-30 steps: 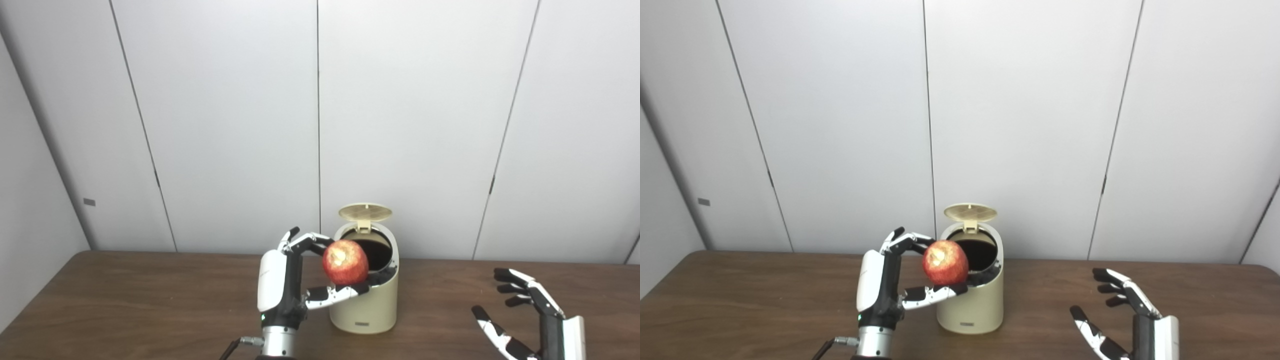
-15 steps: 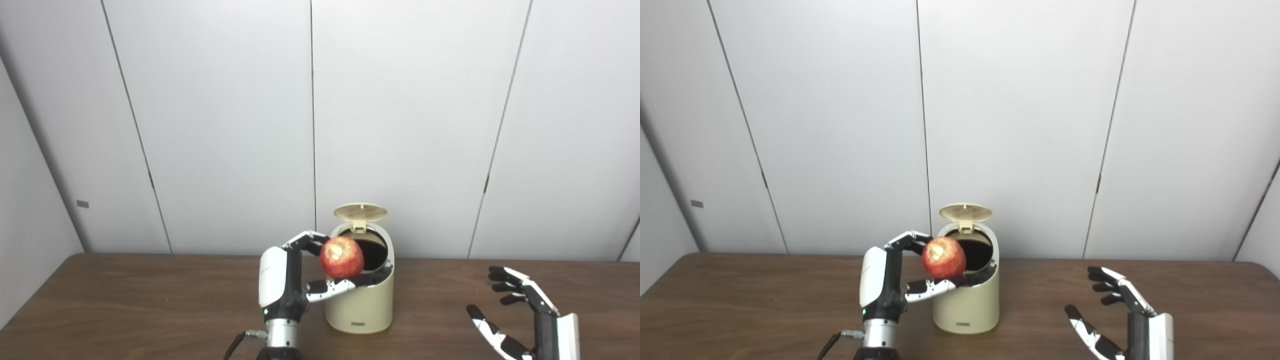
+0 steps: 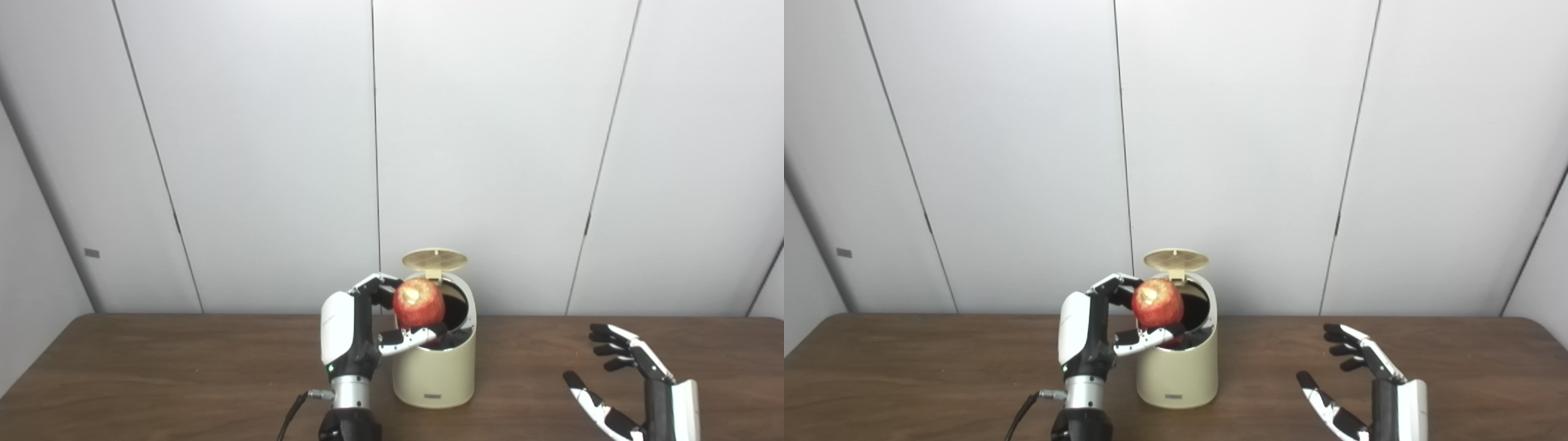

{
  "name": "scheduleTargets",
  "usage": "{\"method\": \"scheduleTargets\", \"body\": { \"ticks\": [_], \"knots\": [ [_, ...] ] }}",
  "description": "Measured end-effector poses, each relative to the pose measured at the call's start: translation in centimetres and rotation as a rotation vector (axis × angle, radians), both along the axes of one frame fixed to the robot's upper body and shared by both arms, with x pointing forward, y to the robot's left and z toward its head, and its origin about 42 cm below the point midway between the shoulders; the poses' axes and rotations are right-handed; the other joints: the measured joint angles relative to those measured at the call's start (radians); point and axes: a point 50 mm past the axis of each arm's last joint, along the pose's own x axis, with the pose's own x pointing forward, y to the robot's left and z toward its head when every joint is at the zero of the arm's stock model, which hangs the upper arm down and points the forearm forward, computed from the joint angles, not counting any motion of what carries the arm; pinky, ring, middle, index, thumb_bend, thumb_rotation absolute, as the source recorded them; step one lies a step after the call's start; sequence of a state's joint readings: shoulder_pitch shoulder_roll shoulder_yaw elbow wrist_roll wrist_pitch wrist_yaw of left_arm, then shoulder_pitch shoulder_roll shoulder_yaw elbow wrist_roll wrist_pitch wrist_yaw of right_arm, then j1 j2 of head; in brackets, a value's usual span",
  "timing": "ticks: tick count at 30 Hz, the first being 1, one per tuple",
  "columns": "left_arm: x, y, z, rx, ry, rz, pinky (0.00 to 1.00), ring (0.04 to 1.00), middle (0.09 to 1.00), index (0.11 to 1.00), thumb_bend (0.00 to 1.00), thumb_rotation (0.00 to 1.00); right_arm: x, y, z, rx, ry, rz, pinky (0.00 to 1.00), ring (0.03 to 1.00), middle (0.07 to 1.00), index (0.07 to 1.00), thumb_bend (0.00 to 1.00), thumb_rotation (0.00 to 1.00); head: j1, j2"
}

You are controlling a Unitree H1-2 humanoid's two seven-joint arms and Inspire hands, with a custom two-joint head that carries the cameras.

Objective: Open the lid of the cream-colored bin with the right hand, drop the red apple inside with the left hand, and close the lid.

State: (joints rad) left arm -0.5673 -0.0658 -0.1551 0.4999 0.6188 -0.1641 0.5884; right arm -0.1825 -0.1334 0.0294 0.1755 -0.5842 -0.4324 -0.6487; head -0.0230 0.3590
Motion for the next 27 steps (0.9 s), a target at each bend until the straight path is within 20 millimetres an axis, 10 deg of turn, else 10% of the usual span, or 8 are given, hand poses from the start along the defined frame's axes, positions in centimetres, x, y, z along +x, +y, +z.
{"method": "scheduleTargets", "body": {
  "ticks": [15,18,27],
  "knots": [
    [0.6,-0.5,0.5,-0.030,0.045,-0.002,0.52,0.534,0.512,0.486,0.52,0.07,0.0,0.0,0.0,-0.001,0.005,0.000,0.45,0.578,0.643,0.683,0.34,0.14,-0.009,0.002],
    [0.7,-0.3,0.8,-0.028,0.063,-0.015,0.52,0.554,0.546,0.530,0.95,0.34,0.0,0.0,0.0,-0.002,0.005,0.000,0.46,0.581,0.648,0.681,0.34,0.15,-0.009,0.002],
    [0.8,0.1,1.6,0.027,0.084,-0.052,0.63,0.666,0.652,0.636,1.00,0.54,0.1,0.0,-0.1,-0.002,0.006,0.000,0.41,0.529,0.601,0.685,0.34,0.16,-0.009,0.003]
  ]
}}
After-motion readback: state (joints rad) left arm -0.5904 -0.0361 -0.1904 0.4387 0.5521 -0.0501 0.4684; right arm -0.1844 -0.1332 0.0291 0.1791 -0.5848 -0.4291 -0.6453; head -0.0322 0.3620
